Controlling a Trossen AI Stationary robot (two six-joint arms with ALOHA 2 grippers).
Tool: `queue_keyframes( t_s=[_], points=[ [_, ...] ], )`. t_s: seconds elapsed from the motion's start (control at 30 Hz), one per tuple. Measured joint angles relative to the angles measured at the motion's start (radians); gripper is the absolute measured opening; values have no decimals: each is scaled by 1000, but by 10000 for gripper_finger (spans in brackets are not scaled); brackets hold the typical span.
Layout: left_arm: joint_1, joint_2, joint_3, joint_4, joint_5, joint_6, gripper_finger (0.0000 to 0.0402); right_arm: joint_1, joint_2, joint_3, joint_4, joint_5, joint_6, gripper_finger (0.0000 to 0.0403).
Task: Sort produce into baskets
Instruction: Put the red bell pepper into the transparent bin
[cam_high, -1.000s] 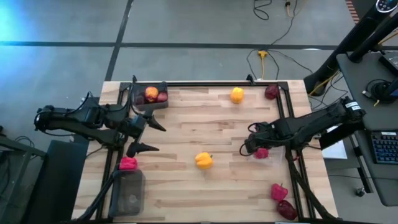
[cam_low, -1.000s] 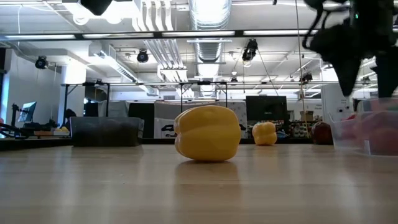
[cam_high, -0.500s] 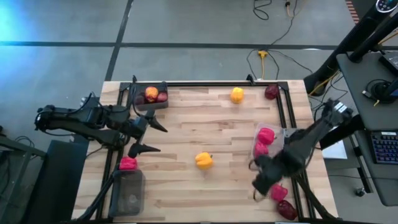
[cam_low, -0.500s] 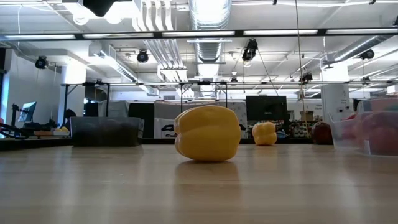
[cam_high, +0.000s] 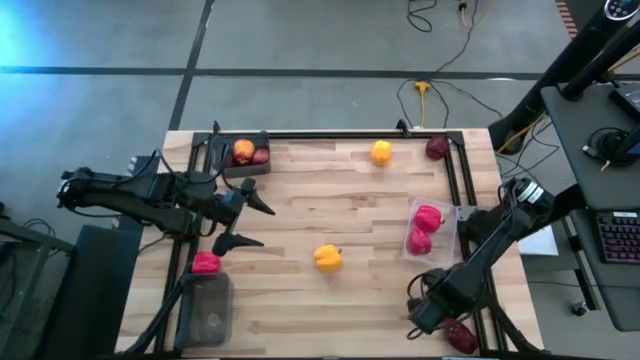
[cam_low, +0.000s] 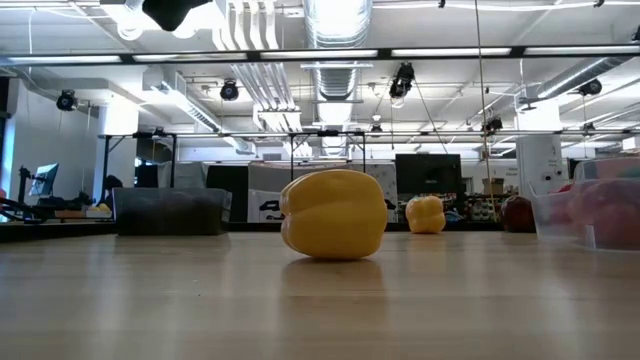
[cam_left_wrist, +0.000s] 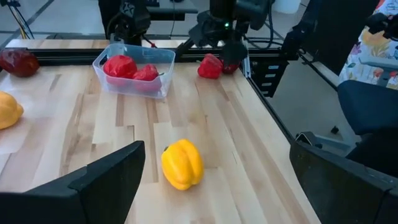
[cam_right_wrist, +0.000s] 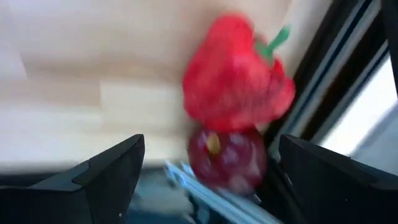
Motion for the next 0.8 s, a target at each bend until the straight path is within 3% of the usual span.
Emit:
queue_keyframes(
  t_s=[0.1,0.63,0.8],
  points=[
    [0,10,0,21,0,7,382,26,-31,-45,20,59,128,364],
    [0,37,0,40,1,9,382,46,-40,-250,254,-32,141,364],
    [0,41,0,39,1,10,382,37,-39,-266,315,58,121,364]
  ],
)
